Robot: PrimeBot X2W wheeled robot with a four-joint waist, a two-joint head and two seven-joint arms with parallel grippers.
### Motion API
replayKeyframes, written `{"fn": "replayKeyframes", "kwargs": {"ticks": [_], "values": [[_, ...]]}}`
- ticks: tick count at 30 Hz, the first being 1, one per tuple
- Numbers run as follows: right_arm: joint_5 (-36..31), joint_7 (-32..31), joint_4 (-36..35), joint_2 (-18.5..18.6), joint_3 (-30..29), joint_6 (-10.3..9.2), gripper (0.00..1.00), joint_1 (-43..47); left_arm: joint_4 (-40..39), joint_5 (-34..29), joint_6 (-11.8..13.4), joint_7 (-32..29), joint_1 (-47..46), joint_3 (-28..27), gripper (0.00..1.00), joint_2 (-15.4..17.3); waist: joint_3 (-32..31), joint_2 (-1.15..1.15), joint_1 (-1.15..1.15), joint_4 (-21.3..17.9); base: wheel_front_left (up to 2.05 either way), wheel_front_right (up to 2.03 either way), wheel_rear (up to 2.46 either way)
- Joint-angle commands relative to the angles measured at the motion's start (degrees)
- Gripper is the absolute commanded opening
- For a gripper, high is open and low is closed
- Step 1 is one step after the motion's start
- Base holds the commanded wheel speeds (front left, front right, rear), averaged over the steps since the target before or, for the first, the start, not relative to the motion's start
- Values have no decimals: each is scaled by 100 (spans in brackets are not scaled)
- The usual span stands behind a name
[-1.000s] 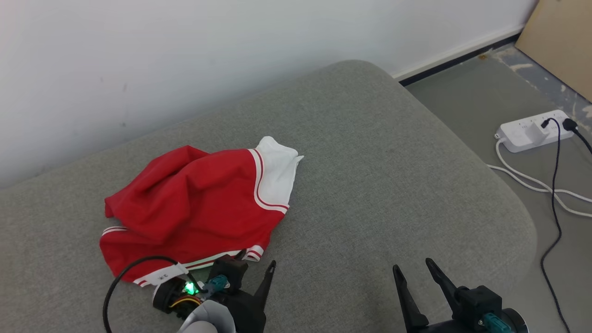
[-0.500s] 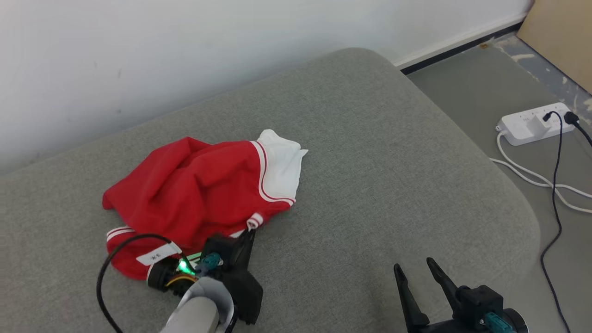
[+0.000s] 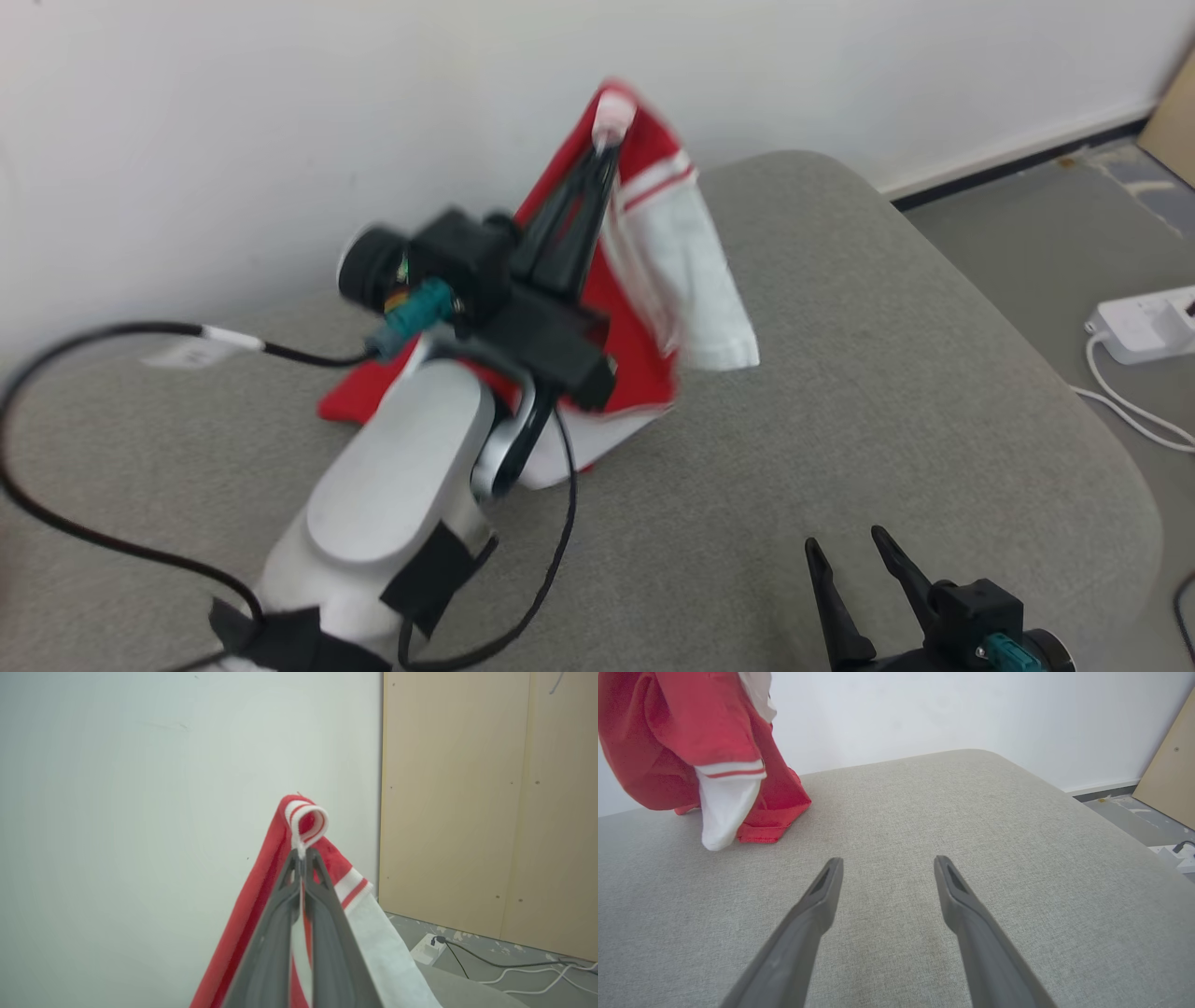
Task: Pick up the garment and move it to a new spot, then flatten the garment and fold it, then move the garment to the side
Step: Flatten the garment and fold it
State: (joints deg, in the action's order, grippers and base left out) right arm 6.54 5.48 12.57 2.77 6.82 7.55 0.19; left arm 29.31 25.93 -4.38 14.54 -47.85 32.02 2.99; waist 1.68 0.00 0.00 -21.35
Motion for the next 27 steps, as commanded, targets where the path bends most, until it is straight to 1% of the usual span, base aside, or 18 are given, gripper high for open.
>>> {"fn": "replayKeyframes", "kwargs": {"ticks": [1, 5, 7, 8, 11, 14, 15, 17, 21, 24, 26, 27], "values": [[7, -29, -7, -2, -11, -12, 100, 75, -281, 125, 46, -7, -258, 9, 0, -11, -192, 0, 0, 220, 0, 0, 0], [-3, -23, -26, -3, -66, -12, 100, 123, -960, 541, 129, -36, -652, -16, 0, -13, -270, 0, 0, 403, 0, 0, 0], [-24, -31, -45, -3, -107, -12, 100, 148, -1259, 854, 134, -78, -799, 23, 0, -13, -303, 0, 0, 503, 0, 0, 0], [-24, -31, -45, -3, -107, -12, 100, 148, -1259, 854, 134, -78, -799, 23, 0, -13, -303, 0, 0, 503, 0, 0, 0], [-40, -44, -57, -3, -149, -12, 100, 178, -1497, 1170, 193, -133, -988, 141, 0, -14, -328, 0, 0, 641, 0, 0, 0], [-3, -32, -72, -4, -161, -12, 100, 190, -1542, 1471, 367, -109, -857, 156, 0, -7, -330, 0, 0, 800, 0, 0, 0], [20, -27, -71, -3, -149, -12, 100, 187, -1478, 1479, 448, -102, -726, 133, 0, 4, -326, 0, 0, 849, 0, 0, 0], [57, -18, -66, -3, -117, -12, 100, 183, -1296, 1455, 634, -103, -394, 61, 0, 190, -312, 0, 0, 953, 0, 0, 0], [50, -19, -60, -2, -92, -12, 100, 186, -675, 1377, 975, -93, 407, -78, 0, 725, -277, 0, 0, 1115, 0, 0, 0], [29, -42, -66, -2, -51, -12, 100, 134, 12, 1425, 1059, -134, 885, -116, 0, 1019, -215, 0, 0, 1162, 0, 0, 0], [-4, -71, -68, -3, -11, -12, 100, 97, 484, 1326, 1083, -112, 1001, -74, 0, 1191, -174, 0, 0, 1165, 0, 0, 0], [-10, -74, -69, -2, 6, -12, 100, 82, 722, 1278, 1096, -124, 1042, -41, 31, 1253, -157, 0, 0, 1156, 0, 0, 0]]}}
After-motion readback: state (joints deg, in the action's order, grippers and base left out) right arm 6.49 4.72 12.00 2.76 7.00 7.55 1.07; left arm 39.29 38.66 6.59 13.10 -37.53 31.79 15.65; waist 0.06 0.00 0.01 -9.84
